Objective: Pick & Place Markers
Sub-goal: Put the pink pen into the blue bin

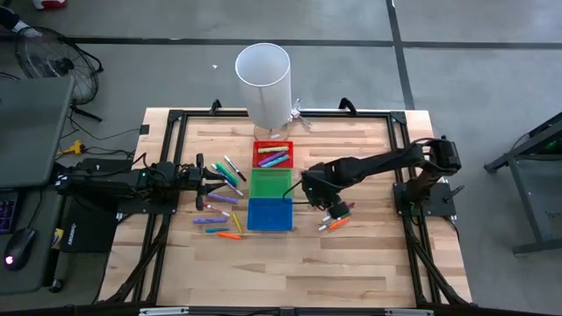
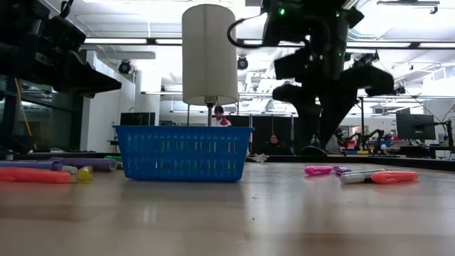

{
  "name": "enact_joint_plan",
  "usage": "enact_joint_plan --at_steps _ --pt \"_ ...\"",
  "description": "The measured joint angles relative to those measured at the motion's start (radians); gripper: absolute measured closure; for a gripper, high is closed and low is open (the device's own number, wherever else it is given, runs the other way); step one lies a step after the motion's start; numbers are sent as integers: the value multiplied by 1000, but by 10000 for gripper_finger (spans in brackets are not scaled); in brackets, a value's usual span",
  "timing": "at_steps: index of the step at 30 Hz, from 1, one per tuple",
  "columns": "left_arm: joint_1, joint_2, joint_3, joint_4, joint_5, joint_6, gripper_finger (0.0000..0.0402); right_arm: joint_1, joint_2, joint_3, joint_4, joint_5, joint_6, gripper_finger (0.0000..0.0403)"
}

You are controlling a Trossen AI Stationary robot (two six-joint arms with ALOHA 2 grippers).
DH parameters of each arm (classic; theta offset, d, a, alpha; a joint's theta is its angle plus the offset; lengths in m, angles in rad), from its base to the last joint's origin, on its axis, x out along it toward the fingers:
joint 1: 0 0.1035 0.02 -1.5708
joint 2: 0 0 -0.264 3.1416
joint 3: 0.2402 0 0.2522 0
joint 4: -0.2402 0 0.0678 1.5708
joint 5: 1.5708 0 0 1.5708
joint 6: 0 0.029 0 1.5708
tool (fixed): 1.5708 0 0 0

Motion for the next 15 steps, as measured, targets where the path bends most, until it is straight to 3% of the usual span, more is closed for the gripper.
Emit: enact_joint_plan --at_steps 15 --pt "0 0 0 0 0 0 316 -8 107 0 7 -20 -108 263"
